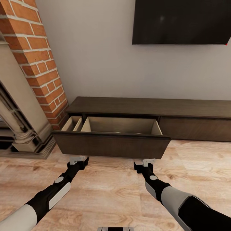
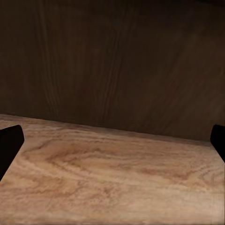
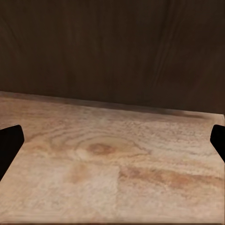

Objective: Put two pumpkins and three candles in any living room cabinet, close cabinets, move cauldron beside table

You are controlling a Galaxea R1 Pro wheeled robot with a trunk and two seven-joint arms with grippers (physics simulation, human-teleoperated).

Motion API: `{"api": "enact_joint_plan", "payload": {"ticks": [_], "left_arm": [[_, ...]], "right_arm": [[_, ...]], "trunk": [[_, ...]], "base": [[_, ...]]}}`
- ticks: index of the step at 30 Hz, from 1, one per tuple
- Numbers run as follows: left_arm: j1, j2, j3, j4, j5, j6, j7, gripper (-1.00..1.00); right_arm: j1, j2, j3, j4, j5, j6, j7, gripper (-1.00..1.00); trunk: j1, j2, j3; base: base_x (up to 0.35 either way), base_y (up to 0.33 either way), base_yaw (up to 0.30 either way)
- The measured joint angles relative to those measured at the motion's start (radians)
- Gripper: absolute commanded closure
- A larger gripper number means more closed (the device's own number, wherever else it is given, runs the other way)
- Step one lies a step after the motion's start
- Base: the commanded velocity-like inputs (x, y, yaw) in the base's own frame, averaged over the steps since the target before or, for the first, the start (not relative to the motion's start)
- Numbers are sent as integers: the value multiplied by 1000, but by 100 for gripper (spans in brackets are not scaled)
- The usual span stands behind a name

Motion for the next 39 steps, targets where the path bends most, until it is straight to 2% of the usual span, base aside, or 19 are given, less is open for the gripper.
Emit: {"api": "enact_joint_plan", "payload": {"ticks": [10, 39], "left_arm": [[0, 0, 0, 0, 0, 0, -1, -100], [0, 0, 0, 5, -1, 10, 0, -100]], "right_arm": [[0, -3, 0, -2, -2, -5, 1, -100], [0, 1, 2, -7, 0, -6, 1, -100]], "trunk": [[0, 0, -4], [0, 0, -4]], "base": [[19, 0, 0], [206, 0, 0]]}}
